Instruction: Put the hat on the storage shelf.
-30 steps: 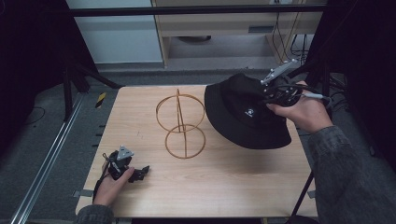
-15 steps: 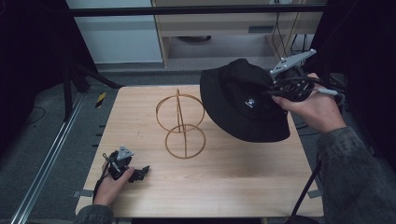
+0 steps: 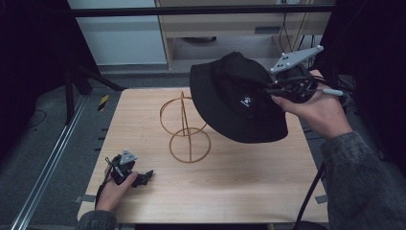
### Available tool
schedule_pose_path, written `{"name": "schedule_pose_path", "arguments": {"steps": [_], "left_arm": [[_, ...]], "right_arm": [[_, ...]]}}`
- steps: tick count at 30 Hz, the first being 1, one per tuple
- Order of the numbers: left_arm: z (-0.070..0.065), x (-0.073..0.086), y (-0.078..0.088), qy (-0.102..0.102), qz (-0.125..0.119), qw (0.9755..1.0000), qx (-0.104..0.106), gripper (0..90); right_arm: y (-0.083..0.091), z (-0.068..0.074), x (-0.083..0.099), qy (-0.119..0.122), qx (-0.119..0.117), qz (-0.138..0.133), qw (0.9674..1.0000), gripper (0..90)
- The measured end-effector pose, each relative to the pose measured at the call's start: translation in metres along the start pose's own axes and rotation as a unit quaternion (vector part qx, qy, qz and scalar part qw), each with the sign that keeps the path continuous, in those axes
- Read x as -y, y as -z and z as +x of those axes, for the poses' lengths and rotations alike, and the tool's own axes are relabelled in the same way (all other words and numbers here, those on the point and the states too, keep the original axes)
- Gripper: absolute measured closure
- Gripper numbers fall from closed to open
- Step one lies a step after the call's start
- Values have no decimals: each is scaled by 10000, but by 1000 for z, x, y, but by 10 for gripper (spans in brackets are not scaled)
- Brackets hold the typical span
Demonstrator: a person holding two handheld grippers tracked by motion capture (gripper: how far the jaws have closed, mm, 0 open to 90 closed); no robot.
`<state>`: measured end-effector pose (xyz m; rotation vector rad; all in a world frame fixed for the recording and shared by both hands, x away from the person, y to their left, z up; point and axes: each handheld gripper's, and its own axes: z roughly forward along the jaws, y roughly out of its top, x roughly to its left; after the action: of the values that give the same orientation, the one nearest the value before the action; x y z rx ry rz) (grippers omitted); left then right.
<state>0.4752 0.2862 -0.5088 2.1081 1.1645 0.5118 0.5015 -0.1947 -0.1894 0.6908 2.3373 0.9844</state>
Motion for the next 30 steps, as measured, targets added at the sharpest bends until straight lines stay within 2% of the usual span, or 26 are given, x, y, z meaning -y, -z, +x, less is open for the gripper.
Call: {"name": "schedule_pose_path", "arguments": {"steps": [8,23,30], "left_arm": [[0,0,0,-2,2,10000,0,0],[0,0,0,-11,20,10000,0,0],[0,0,0,-9,16,10000,-9,0]], "right_arm": [[-1,9,-18,195,-81,-162,9996,850],[-16,21,-38,421,-271,-181,9986,850],[-20,24,-51,518,-282,-162,9981,849]]}}
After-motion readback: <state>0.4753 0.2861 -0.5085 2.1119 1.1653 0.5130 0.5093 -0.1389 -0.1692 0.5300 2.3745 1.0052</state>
